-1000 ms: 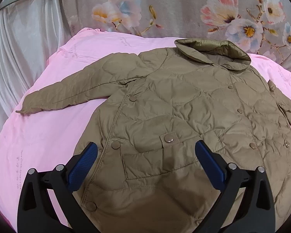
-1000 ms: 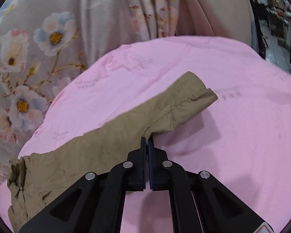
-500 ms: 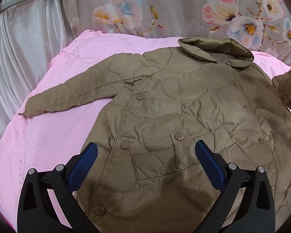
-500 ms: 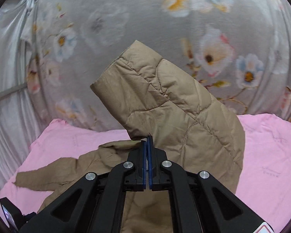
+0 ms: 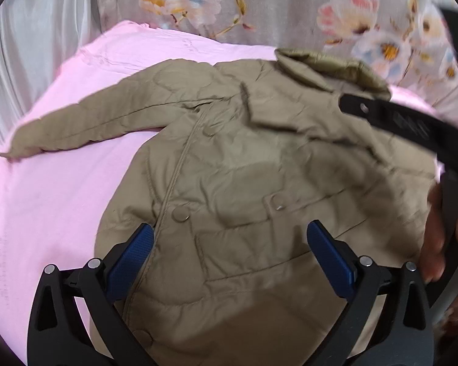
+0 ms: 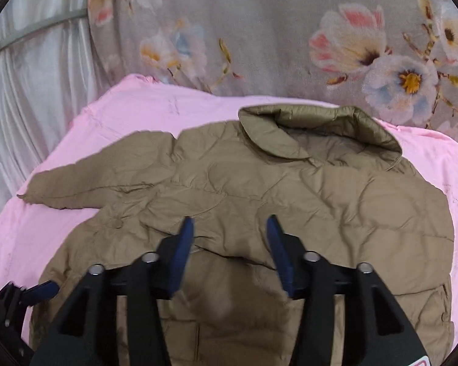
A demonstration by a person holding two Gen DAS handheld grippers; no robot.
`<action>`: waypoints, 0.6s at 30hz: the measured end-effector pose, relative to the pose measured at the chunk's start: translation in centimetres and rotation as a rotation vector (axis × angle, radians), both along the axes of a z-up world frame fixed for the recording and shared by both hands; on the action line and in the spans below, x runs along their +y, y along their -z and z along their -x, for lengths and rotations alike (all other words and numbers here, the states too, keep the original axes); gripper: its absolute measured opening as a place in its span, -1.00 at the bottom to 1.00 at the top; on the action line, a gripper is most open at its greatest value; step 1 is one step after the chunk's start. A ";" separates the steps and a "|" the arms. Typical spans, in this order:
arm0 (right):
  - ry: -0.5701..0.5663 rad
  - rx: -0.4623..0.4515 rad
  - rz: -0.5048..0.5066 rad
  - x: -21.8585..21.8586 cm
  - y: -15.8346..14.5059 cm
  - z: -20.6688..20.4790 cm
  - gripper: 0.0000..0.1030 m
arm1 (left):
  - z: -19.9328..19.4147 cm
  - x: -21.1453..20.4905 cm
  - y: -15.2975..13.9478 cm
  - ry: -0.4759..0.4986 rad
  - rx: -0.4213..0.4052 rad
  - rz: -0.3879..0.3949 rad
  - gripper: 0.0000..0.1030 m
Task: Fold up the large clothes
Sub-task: 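Fold the held sleeve across the jacket body and release it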
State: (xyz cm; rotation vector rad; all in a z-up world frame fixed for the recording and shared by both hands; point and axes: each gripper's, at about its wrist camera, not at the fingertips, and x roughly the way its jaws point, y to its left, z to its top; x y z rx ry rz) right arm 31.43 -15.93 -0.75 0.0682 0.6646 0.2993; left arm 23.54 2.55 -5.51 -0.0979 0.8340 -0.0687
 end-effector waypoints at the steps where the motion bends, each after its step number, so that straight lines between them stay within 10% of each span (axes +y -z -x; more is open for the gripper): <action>1: 0.002 -0.022 -0.010 -0.5 -0.4 0.7 0.11 | -0.3 0.4 -0.6 0.006 0.001 0.043 0.91; 8: 0.279 0.029 -0.168 -12.8 0.6 2.8 0.27 | -5.3 -0.2 -4.2 0.073 0.039 0.215 0.91; 18: 0.542 0.278 -0.664 -26.5 9.5 1.8 0.16 | -15.1 -5.2 -0.9 0.015 0.178 0.148 0.84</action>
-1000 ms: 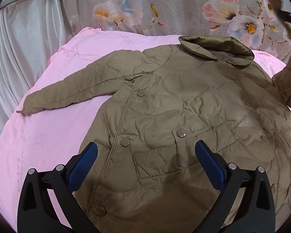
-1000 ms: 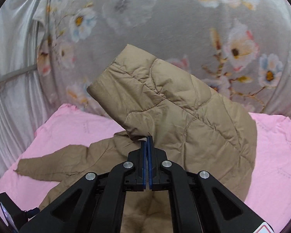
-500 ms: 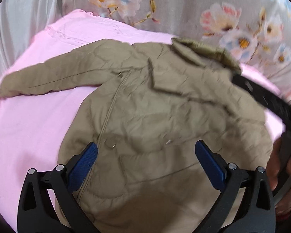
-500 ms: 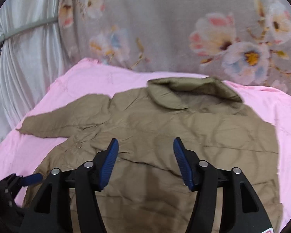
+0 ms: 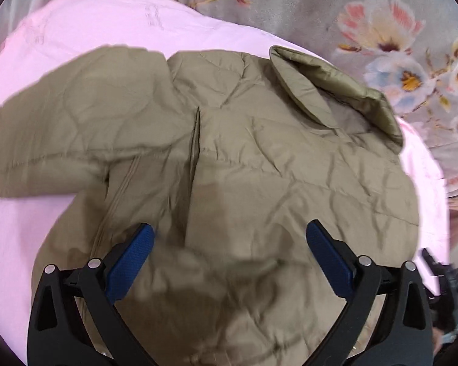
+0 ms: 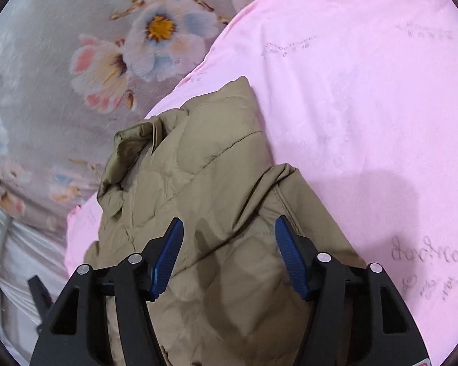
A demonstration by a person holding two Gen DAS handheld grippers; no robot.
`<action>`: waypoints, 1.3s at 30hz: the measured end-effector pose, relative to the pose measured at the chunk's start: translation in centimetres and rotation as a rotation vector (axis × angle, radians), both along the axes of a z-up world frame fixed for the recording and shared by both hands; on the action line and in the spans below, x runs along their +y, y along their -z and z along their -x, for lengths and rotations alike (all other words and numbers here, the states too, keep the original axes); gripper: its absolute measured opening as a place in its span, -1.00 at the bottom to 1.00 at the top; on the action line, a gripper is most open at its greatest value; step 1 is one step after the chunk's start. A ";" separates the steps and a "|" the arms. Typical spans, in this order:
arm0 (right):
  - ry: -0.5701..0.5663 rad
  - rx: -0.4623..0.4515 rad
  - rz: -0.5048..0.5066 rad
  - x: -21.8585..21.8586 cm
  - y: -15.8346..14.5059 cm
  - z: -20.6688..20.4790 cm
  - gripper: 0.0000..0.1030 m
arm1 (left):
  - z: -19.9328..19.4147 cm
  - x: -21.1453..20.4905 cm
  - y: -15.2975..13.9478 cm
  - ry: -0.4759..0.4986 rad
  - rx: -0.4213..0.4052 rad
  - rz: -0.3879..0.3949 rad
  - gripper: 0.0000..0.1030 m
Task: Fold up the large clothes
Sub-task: 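Fold the held sleeve across the jacket body and release it, then grasp the other sleeve with the left tool and fold it across the body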
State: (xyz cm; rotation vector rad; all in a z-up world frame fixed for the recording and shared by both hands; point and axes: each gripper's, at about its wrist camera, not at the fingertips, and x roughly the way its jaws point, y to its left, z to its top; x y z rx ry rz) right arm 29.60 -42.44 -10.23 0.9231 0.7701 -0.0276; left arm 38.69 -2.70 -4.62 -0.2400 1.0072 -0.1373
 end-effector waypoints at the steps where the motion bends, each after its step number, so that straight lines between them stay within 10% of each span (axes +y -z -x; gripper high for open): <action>1: 0.002 -0.001 -0.003 -0.2 0.1 -0.4 0.06 | -0.1 -0.6 0.1 0.010 -0.021 -0.034 0.74; 2: 0.007 0.001 0.000 -0.2 0.1 -0.8 -0.03 | -0.2 -1.2 0.5 0.013 -0.038 -0.073 0.63; 4: 0.016 0.005 0.016 -0.1 0.0 -1.7 -0.85 | -0.1 -1.7 1.2 0.012 -0.071 -0.111 0.59; 7: 0.051 -0.057 0.053 -0.2 -1.0 -1.1 -0.94 | 0.8 -2.0 1.3 0.016 -0.123 -0.153 0.34; 13: 0.058 -0.065 0.321 2.4 -2.4 1.9 -0.97 | 2.9 -1.3 1.7 0.053 -0.151 -0.178 0.29; 32: 0.025 0.123 0.350 4.4 -0.7 6.2 -1.00 | 9.5 0.1 1.0 0.054 -0.153 -0.199 0.38; 35: 0.011 0.146 0.427 5.1 -3.0 7.2 -0.74 | 10.4 2.5 -1.4 0.038 -0.172 -0.161 0.39; 37: 0.050 0.087 0.485 5.8 -5.5 9.2 -0.34 | 11.6 5.0 -3.8 -0.001 -0.222 -0.137 0.85; 39: 0.054 0.033 0.527 7.2 -7.5 10.3 -0.30 | 12.7 9.2 -6.0 -0.082 -0.277 -0.095 0.89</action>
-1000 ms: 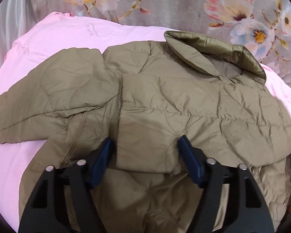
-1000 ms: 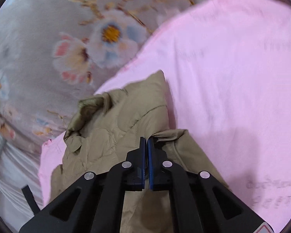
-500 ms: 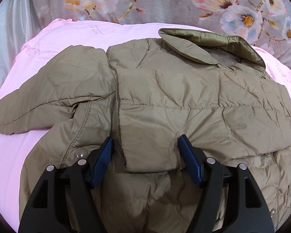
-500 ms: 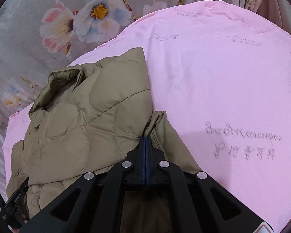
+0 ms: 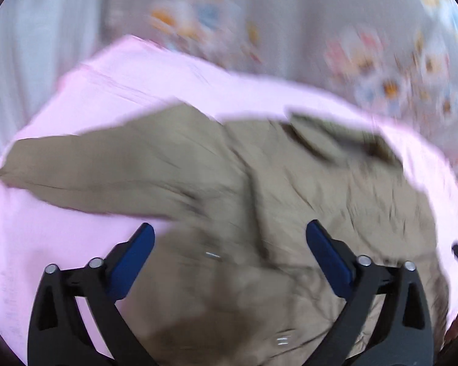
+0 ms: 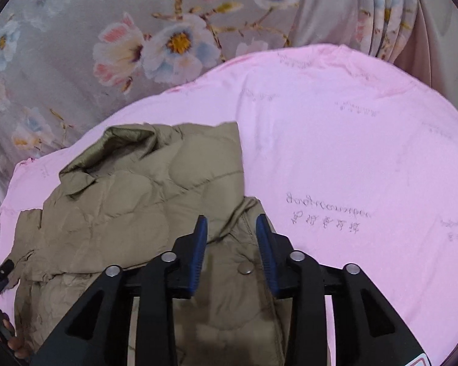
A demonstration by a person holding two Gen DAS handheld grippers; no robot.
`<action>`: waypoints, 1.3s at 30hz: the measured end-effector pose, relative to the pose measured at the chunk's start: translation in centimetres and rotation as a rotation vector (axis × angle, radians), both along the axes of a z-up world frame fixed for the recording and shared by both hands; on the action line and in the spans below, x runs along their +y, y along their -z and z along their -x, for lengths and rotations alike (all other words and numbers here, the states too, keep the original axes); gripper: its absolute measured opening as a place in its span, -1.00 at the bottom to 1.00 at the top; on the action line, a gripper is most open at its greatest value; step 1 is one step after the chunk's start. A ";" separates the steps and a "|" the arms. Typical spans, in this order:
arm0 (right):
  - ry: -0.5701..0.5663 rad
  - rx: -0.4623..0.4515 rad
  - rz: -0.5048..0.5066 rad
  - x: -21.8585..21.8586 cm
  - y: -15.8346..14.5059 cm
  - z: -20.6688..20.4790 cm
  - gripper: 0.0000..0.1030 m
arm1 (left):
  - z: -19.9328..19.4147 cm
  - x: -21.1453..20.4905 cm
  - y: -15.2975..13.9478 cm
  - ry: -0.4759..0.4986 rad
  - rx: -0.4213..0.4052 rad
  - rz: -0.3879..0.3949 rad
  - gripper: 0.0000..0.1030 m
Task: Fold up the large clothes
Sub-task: 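Grasp the other sleeve with the left tool and fold it across the body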
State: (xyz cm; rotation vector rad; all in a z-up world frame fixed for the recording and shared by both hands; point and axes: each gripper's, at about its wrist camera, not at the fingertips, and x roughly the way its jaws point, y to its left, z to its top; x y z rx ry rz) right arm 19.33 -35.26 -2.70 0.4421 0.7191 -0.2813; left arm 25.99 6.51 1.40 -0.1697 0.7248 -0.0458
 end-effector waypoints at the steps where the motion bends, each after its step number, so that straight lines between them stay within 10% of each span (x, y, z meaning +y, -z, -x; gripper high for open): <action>1: -0.033 -0.019 0.005 1.0 -0.9 0.0 -0.30 | 0.0 1.9 -0.4 -0.039 -0.001 0.008 0.89; 12: -0.391 0.032 0.098 16.3 0.7 -8.2 -0.30 | -0.5 24.6 5.8 -0.540 0.144 0.305 0.88; 21: -0.369 0.066 0.032 15.7 4.1 -8.3 -0.30 | -3.5 30.1 7.4 -0.579 0.108 0.452 0.82; 26: -0.359 0.068 0.066 16.2 4.1 -8.4 -0.25 | -6.1 28.5 5.6 -0.515 0.122 0.403 -0.70; 32: -0.330 0.054 0.055 15.7 4.0 -8.1 -0.18 | -7.2 21.1 -2.7 -0.343 -0.027 0.247 -0.86; 39: -0.205 -0.029 -0.026 12.6 2.2 -4.3 -0.03 | -4.3 1.4 -12.3 0.074 -0.213 0.105 -0.86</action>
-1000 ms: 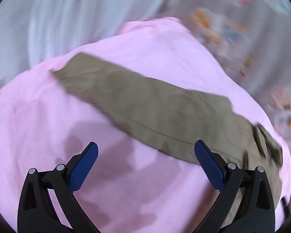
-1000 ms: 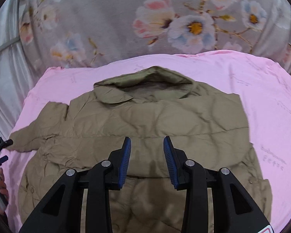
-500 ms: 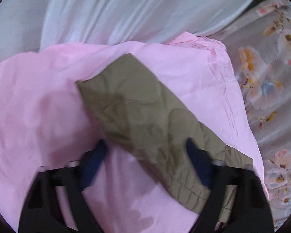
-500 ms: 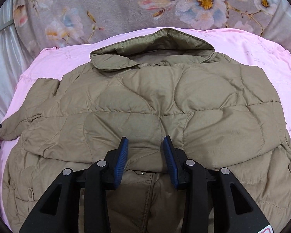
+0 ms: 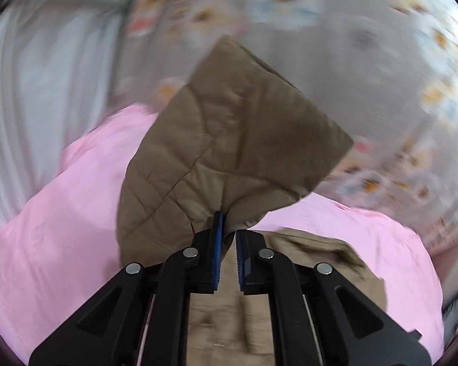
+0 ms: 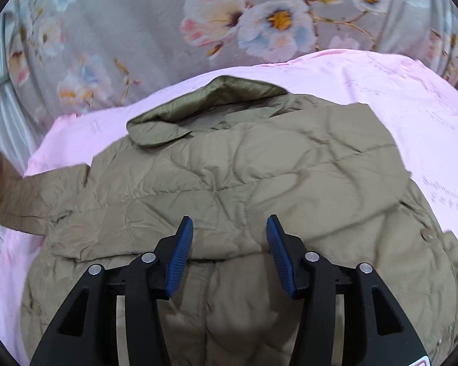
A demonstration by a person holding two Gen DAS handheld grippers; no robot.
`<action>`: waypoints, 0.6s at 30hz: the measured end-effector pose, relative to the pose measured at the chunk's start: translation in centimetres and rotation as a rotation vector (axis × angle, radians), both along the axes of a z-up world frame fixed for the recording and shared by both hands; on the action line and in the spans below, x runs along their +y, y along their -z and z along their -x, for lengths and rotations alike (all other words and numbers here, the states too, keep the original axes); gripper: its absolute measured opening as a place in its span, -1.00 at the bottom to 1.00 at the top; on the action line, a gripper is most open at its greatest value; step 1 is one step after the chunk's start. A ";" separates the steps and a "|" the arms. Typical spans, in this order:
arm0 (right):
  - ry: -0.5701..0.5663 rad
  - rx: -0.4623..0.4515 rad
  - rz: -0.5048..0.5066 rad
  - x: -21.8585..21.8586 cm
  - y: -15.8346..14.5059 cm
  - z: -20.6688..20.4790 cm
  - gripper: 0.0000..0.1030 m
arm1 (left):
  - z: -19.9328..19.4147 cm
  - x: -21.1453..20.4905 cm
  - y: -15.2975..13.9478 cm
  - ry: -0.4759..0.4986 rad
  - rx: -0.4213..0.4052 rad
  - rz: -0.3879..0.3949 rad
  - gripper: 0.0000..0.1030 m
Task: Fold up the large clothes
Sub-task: 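Grasp the other sleeve with the left tool and fold it across the body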
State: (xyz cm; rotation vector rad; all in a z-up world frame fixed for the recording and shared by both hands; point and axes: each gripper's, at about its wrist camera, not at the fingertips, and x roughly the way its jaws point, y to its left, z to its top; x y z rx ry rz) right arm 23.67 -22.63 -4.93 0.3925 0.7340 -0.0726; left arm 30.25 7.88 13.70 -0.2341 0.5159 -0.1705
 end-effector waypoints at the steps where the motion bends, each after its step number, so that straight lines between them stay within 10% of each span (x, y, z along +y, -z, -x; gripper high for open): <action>1: 0.010 0.001 -0.027 -0.8 -0.1 0.7 -0.03 | 0.6 -2.6 -0.3 0.050 -0.011 -0.016 -0.86; 8: 0.058 -0.008 -0.047 -5.2 -1.1 5.0 0.05 | 4.0 -18.9 4.6 0.309 0.092 -0.032 -0.80; 9: 0.066 -0.010 -0.048 -5.8 -1.1 5.5 0.12 | 4.0 -20.0 5.7 0.320 0.118 -0.033 -0.70; 11: 0.083 -0.010 -0.052 -7.4 -1.0 6.6 0.19 | 3.9 -22.1 8.9 0.365 0.209 0.011 0.43; 12: 0.089 -0.008 -0.055 -8.1 -1.0 7.0 0.21 | 3.7 -22.4 9.7 0.363 0.236 0.037 0.66; 18: 0.131 -0.022 -0.125 -12.7 -1.6 8.3 0.29 | 2.8 -17.4 12.3 0.296 0.262 0.164 0.77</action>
